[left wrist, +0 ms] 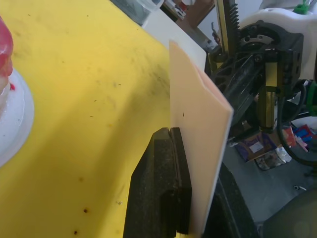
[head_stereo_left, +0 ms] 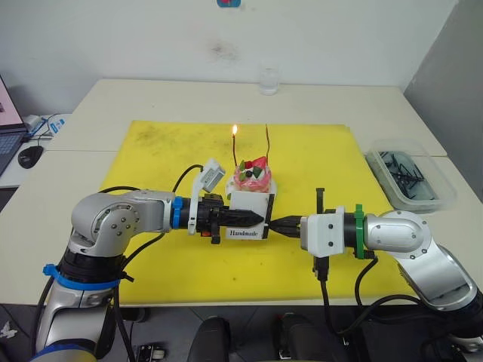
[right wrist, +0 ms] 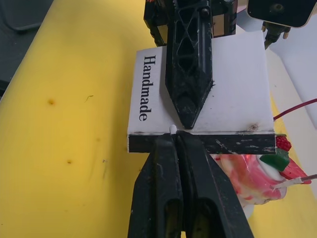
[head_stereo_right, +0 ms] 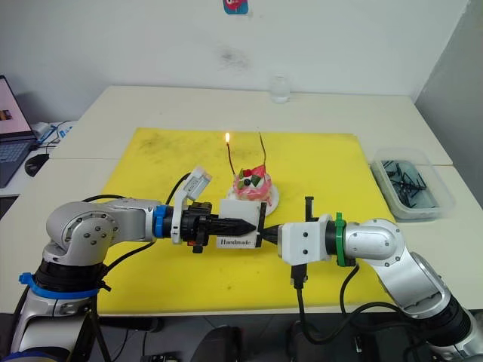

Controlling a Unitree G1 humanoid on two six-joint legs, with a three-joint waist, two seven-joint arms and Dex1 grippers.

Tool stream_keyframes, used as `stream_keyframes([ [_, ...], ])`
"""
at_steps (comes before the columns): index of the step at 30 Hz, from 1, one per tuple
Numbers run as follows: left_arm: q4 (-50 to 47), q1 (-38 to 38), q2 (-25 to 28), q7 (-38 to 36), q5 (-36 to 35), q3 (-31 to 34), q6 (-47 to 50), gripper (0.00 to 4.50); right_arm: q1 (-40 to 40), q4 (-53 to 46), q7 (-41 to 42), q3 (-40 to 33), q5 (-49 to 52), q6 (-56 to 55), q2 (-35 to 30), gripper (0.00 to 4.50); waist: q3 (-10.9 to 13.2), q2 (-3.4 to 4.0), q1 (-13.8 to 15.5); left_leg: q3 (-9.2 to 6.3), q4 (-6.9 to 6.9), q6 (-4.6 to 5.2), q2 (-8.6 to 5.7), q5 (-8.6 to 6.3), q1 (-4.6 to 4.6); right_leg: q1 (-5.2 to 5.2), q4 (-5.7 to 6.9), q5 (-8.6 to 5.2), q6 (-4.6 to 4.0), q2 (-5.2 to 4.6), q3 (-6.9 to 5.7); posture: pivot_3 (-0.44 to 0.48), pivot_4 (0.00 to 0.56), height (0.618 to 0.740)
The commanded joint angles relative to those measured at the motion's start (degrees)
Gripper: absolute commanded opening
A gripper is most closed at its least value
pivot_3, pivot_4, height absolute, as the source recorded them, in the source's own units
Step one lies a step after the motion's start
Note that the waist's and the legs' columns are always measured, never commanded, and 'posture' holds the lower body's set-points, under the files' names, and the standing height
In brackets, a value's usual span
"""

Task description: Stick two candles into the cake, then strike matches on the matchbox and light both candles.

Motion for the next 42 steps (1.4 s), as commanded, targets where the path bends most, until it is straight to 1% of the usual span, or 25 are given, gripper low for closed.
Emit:
stream_keyframes([
  [1,-0.13,-0.85,0.64,-1.14,-0.83,1.07,-0.06,0.00,0.42,-0.70,0.02,-0.55,-0.16,-2.05,-0.18,0.02,0.00,0.00,0.01,0.00,0.00,0.00,0.00,0.00,0.00,0.00,0.00,0.00,0.00,0.00,0.00,0.000,0.150,0.740],
  [4,-0.10,-0.61,0.85,-1.51,-0.53,0.99,-0.32,0.00,1.20,-1.37,0.28,-1.16,0.80,-0.61,-0.25,0.02,0.00,0.00,0.00,0.01,0.00,0.00,0.00,0.00,0.00,0.00,0.00,0.00,0.00,0.00,0.01,0.000,0.150,0.740],
  [7,-0.53,-0.18,1.32,-2.06,-0.14,0.69,-0.94,0.00,2.76,-3.70,0.62,-2.28,5.02,6.70,-0.24,0.02,0.00,0.00,0.01,0.01,0.00,0.00,0.01,0.00,0.00,0.00,0.01,0.00,0.00,0.00,0.00,0.000,0.150,0.740],
  [9,-0.70,0.02,1.53,-2.35,0.06,0.56,-1.22,0.00,3.16,-4.77,0.46,-2.64,6.70,9.56,-0.27,0.02,0.00,0.00,0.02,0.00,0.00,0.00,0.02,0.00,0.00,0.00,0.01,0.00,0.00,-0.01,0.00,0.000,0.150,0.740],
  [12,-1.41,0.51,2.19,-3.55,0.55,-0.04,-2.25,0.00,3.88,-7.45,-1.48,-4.72,13.60,21.21,1.20,0.02,0.00,0.00,-0.01,0.01,0.00,0.00,0.02,0.00,0.01,0.00,0.02,0.00,-0.01,-0.01,0.01,0.000,0.150,0.740],
  [15,-1.83,0.79,2.53,-4.18,0.71,-0.24,-2.81,0.00,2.89,-9.07,-3.30,-6.30,18.48,28.59,2.63,0.02,0.00,0.00,0.02,-0.01,0.00,0.00,0.04,0.00,0.01,0.00,0.05,0.00,-0.01,-0.02,0.00,0.000,0.150,0.740],
  [22,-2.33,1.16,3.22,-5.13,1.79,-1.03,-4.04,0.00,0.33,-10.13,-7.24,-9.02,26.60,38.32,5.21,0.02,0.00,0.00,-0.02,0.01,0.00,0.00,0.02,0.00,0.01,0.00,0.02,0.00,-0.01,-0.02,0.01,0.000,0.150,0.740],
  [28,-2.40,1.49,3.21,-5.56,2.45,-1.07,-4.77,0.00,-1.10,-9.38,-10.87,-13.96,35.65,46.99,7.59,0.02,0.00,0.00,-0.01,0.02,-0.01,0.00,0.02,0.00,0.00,0.00,0.01,0.00,-0.01,-0.02,0.02,0.000,0.150,0.740],
  [31,-1.93,1.52,2.80,-5.37,1.44,-0.43,-3.74,0.00,-1.86,-9.24,-12.25,-15.16,38.39,48.69,7.86,0.02,0.00,0.00,-0.02,0.01,-0.01,0.01,0.02,0.00,0.00,0.00,0.01,0.00,-0.01,-0.02,0.01,0.000,0.150,0.740],
  [35,-0.85,1.32,2.45,-5.24,-0.34,0.32,-1.48,0.00,-2.47,-9.79,-12.21,-13.15,37.00,45.63,5.84,0.02,0.00,0.00,-0.02,0.00,-0.01,0.01,0.01,-0.01,-0.01,-0.01,0.00,0.00,0.00,0.00,0.01,0.000,0.150,0.740],
  [42,0.30,0.75,1.99,-4.93,-1.24,0.62,0.08,0.00,-2.66,-9.89,-14.13,-13.61,39.61,45.60,6.39,0.02,0.00,0.00,-0.05,-0.01,-0.02,0.01,0.02,-0.01,-0.01,-0.01,-0.01,0.00,0.00,0.01,0.00,0.000,0.150,0.740],
])
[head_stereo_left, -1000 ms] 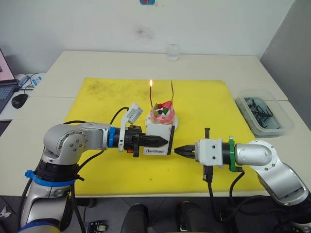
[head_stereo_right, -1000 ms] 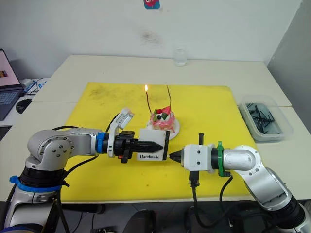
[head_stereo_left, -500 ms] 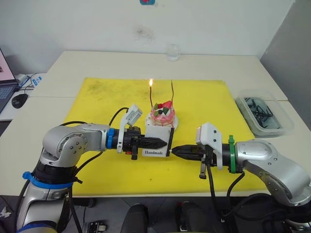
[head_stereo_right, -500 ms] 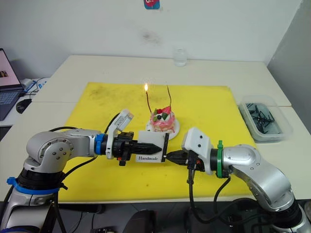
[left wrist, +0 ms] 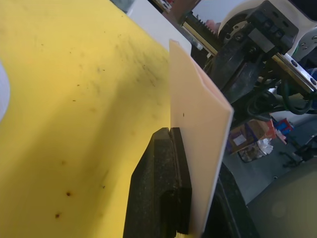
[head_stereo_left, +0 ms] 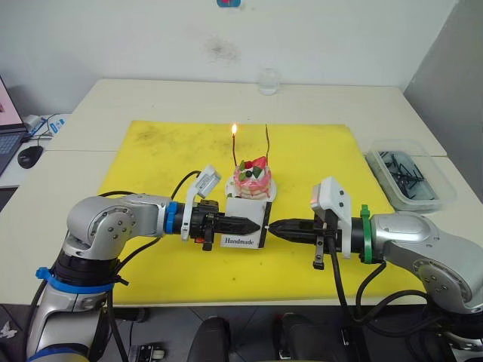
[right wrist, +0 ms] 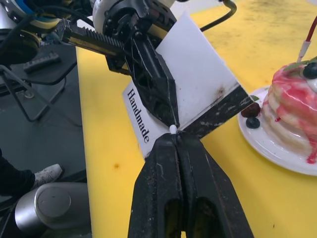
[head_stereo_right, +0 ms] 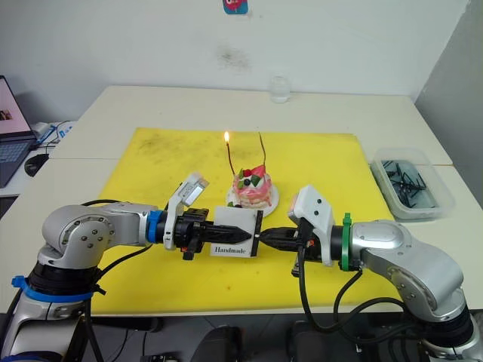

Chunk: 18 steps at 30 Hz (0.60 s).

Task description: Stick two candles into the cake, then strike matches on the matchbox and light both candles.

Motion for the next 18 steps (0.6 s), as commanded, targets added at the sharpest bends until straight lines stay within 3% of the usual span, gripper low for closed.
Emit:
stream_keyframes([
  [1,-0.17,-0.87,-0.19,0.00,-1.20,1.50,0.33,0.00,-0.97,-1.85,-0.51,-0.55,1.97,-0.92,-0.33,0.02,0.00,0.00,0.00,0.00,0.00,0.00,0.00,0.00,0.00,0.00,0.00,0.00,0.00,0.00,0.00,0.000,0.150,0.740],
  [5,0.50,-0.90,-0.79,0.67,-2.08,2.38,1.45,0.00,-0.81,-3.16,1.69,2.44,-3.31,-7.57,-3.99,0.02,0.00,0.00,0.00,0.02,0.00,0.00,-0.02,0.00,-0.01,0.00,-0.01,0.00,0.00,0.00,0.02,0.000,0.150,0.740],
  [11,1.93,-0.98,-2.02,2.54,-4.83,4.66,4.61,0.00,4.30,-1.52,6.37,10.88,-22.02,-32.82,-10.58,0.02,0.00,0.00,0.01,-0.01,-0.01,0.00,-0.02,0.00,-0.02,-0.02,-0.04,-0.01,0.01,0.04,-0.02,0.000,0.150,0.740],
  [18,2.16,-1.16,-2.05,3.03,-5.71,4.98,5.86,0.00,6.38,3.25,6.47,12.96,-30.25,-44.84,-8.77,0.02,0.00,0.00,-0.05,0.01,0.02,-0.01,-0.02,0.00,0.00,-0.02,0.01,0.00,0.02,0.08,0.01,0.000,0.150,0.740],
])
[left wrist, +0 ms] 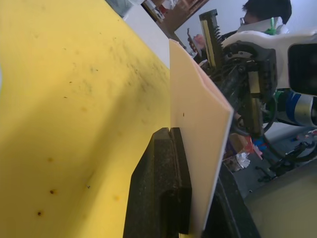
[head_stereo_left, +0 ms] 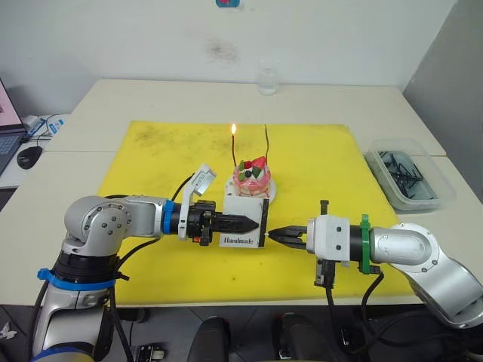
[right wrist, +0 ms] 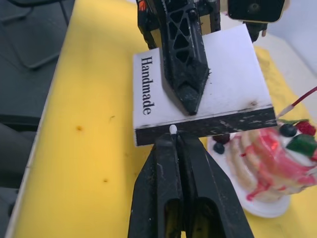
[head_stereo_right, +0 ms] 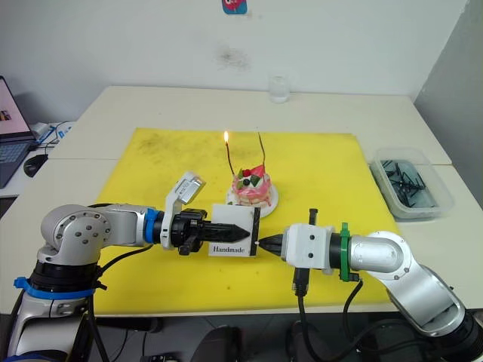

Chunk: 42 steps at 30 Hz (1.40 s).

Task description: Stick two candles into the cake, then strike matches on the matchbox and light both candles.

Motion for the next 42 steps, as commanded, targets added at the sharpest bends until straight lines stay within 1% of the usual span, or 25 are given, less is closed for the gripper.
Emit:
stream_keyframes([
  [1,-0.45,-0.94,-0.27,0.15,-1.37,1.31,0.37,0.00,0.02,0.77,0.28,0.03,-2.62,-4.34,0.90,0.02,0.00,0.00,0.01,0.00,0.00,0.00,0.00,0.00,0.00,0.00,0.00,0.00,0.00,0.00,0.00,0.000,0.150,0.740],
  [17,-1.12,-0.62,-1.05,1.15,-2.27,2.05,1.17,0.00,0.02,5.91,2.12,0.60,-8.16,-10.67,3.77,0.02,0.00,0.00,0.05,0.00,0.00,0.00,0.01,0.00,0.00,0.01,0.00,0.00,-0.01,-0.04,0.00,0.000,0.150,0.740],
  [23,-1.28,-0.47,-1.40,1.63,-2.38,2.04,1.26,0.00,-0.26,5.98,2.86,0.56,-8.80,-11.43,4.88,0.02,0.00,0.00,0.05,0.00,0.00,-0.01,0.01,0.00,0.00,0.01,0.01,0.00,-0.01,-0.05,0.00,0.000,0.150,0.740],
  [31,-1.33,-0.02,-1.16,1.72,-2.37,2.36,1.37,0.00,0.00,5.65,3.04,-0.47,-9.38,-11.74,4.53,0.02,0.00,0.00,0.06,0.01,0.00,-0.01,0.01,0.00,0.00,0.01,0.01,0.00,-0.01,-0.07,0.01,0.000,0.150,0.740],
  [42,-1.60,-1.23,-3.73,3.09,-3.26,2.77,1.56,0.00,-1.45,7.53,4.17,3.21,-12.99,-11.69,6.08,0.02,0.00,0.00,0.06,0.00,0.01,-0.01,0.01,0.00,0.01,0.01,0.03,0.00,-0.01,-0.07,0.00,0.000,0.150,0.740],
])
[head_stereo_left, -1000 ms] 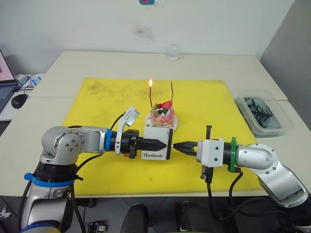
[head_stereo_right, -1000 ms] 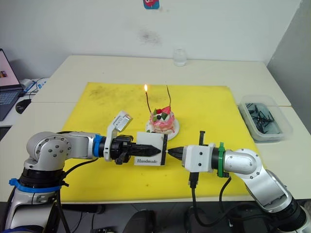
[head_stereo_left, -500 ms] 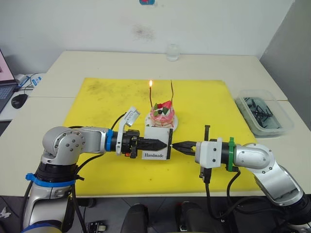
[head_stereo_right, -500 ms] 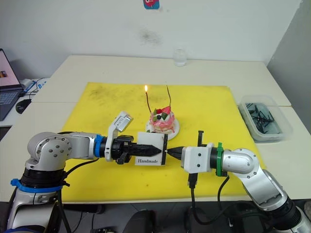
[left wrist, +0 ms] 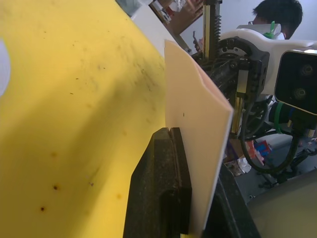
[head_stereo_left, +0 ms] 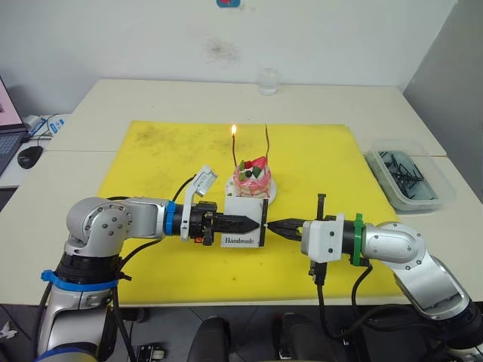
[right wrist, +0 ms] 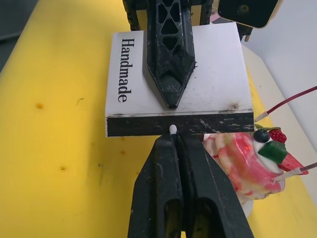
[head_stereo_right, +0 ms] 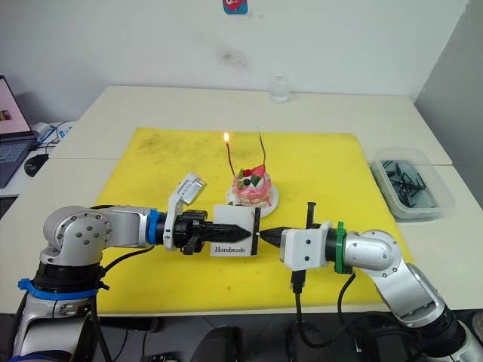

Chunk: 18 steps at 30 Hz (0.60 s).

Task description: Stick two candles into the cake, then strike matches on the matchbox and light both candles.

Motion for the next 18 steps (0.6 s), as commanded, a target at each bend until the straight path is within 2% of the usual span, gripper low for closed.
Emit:
stream_keyframes([
  [1,-1.60,-1.81,-2.01,-0.26,-2.72,1.23,-0.79,0.00,-1.18,-0.10,1.93,2.85,-0.81,-0.55,0.45,0.02,0.00,0.00,0.00,0.00,0.00,0.00,0.00,0.00,0.00,0.00,0.00,0.00,0.00,0.00,-0.01,0.000,0.150,0.740],
  [6,-0.59,-4.98,-2.49,0.32,-1.11,2.25,-3.02,0.00,0.05,0.73,5.73,5.20,-1.62,-3.20,-1.49,0.02,0.00,0.00,0.11,0.00,0.01,0.00,-0.01,0.00,0.00,0.01,0.00,0.00,0.00,0.00,0.01,0.000,0.150,0.740],
  [10,3.76,-11.68,0.66,-0.69,3.70,4.01,-8.98,0.00,2.42,-0.10,9.70,5.76,-0.61,-6.40,-5.04,0.02,-0.01,-0.07,0.59,-0.04,0.02,0.00,-0.05,0.00,-0.03,0.03,-0.02,0.00,0.00,0.06,-0.13,0.000,0.150,0.740],
  [13,6.30,-15.90,3.55,-0.69,4.45,6.40,-10.70,0.00,2.53,-0.62,11.03,4.09,0.89,-6.63,-6.27,0.02,0.00,-0.05,0.10,0.03,0.02,0.00,-0.08,0.00,0.02,0.02,0.00,0.00,0.01,0.10,0.00,0.000,0.150,0.740],
  [18,-0.49,-10.96,5.70,0.62,-0.17,8.31,-6.25,0.00,0.77,-0.42,10.18,-0.34,3.36,-3.49,-6.20,0.02,-0.01,-0.04,-0.14,0.07,0.01,-0.01,0.02,0.00,0.06,0.04,-0.01,0.01,0.03,0.01,0.04,0.000,0.150,0.740],
])
